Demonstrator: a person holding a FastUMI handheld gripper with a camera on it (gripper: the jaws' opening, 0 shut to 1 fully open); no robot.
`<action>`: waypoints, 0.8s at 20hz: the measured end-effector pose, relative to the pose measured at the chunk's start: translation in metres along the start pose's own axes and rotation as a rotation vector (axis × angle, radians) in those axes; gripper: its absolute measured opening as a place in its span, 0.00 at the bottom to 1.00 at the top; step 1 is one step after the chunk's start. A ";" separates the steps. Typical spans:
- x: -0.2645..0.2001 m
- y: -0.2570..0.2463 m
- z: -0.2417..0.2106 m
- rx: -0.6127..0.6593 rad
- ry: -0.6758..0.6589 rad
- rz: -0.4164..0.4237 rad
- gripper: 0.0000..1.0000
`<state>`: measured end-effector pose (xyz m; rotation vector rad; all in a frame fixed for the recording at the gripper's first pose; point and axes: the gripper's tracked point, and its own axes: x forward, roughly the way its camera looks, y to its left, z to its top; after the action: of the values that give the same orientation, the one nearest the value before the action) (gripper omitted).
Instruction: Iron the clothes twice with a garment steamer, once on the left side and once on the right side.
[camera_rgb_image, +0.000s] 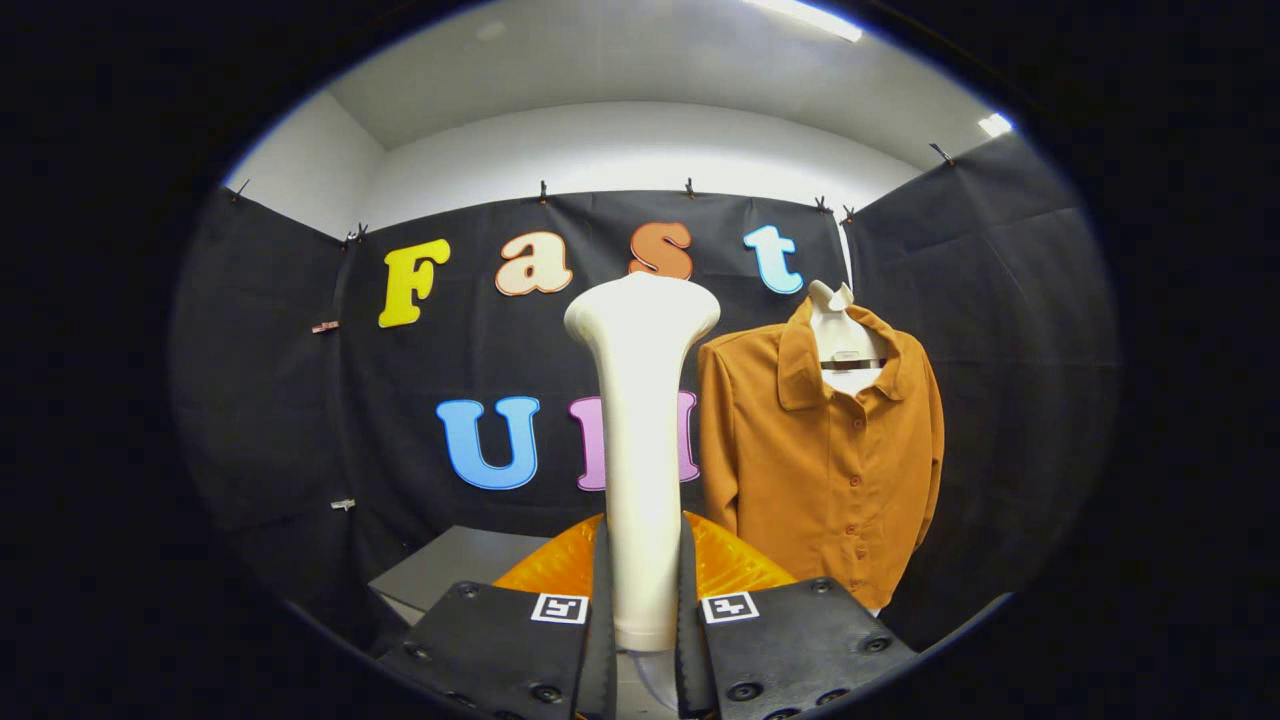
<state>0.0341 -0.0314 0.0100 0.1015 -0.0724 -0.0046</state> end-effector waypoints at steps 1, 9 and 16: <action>-0.003 0.006 0.002 0.004 -0.005 0.003 0.27; -0.020 0.028 0.015 0.004 -0.040 0.008 0.26; -0.025 0.024 0.014 0.012 -0.033 0.006 0.27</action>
<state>0.0086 -0.0088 0.0242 0.1134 -0.1052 0.0001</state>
